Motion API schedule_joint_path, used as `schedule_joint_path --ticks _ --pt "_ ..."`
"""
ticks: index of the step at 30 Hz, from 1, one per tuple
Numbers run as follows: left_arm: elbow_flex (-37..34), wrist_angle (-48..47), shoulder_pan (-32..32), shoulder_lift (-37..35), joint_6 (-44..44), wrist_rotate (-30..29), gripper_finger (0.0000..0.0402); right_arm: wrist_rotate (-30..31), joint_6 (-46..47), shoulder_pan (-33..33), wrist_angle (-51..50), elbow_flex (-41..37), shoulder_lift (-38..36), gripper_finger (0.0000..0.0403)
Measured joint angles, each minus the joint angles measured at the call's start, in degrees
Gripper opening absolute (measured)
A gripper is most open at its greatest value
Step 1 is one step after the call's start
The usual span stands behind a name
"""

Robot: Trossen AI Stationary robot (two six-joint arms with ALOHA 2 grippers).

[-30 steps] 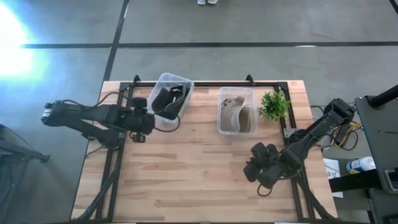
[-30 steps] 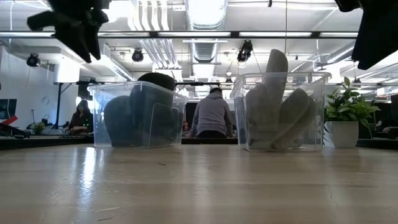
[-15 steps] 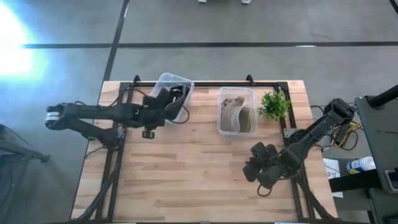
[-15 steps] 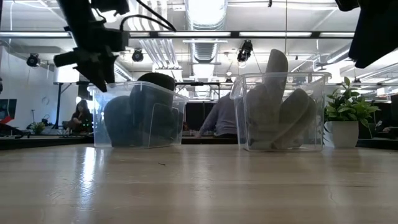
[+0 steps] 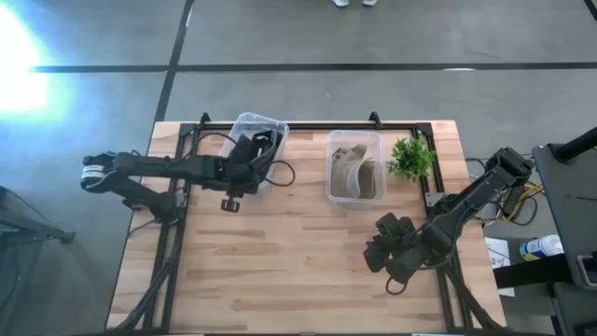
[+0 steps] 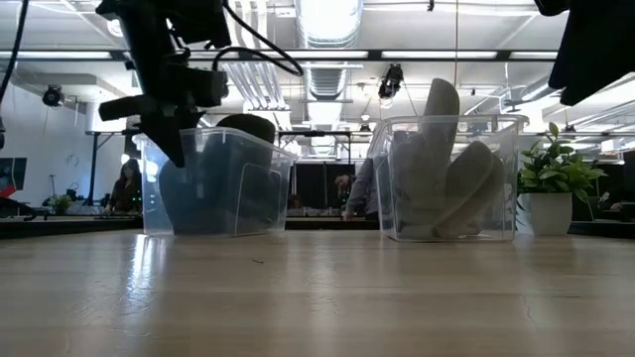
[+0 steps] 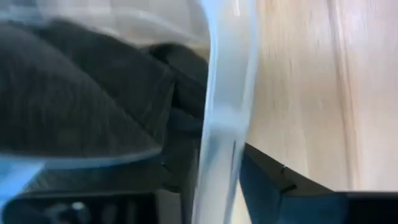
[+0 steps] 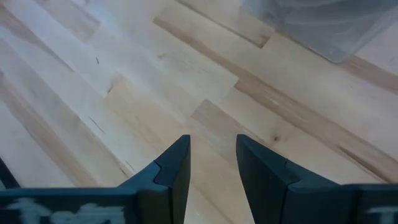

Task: Pick & Place hat
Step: Adjust the transparent bins

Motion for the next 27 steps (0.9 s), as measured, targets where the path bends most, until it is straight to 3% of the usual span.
schedule_joint_path --ticks 9,15,22,27 --pt "1.02 8.56 0.02 3.75 3.9 0.95 0.0012 2.74 5.21 0.04 -5.77 0.04 -0.14 0.0119" --pt "4.86 11.11 0.0 7.32 3.04 4.04 0.0021 3.29 6.04 -0.14 -8.99 0.04 -1.98 0.0105" --pt "14.05 8.43 -0.15 13.91 -9.73 10.55 0.0015 3.4 7.06 -0.39 -11.1 0.04 -5.51 0.0093" --pt "22.17 8.11 -0.76 19.41 -11.88 11.1 0.0019 3.37 6.33 -0.82 -14.09 -0.13 -6.41 0.0095"
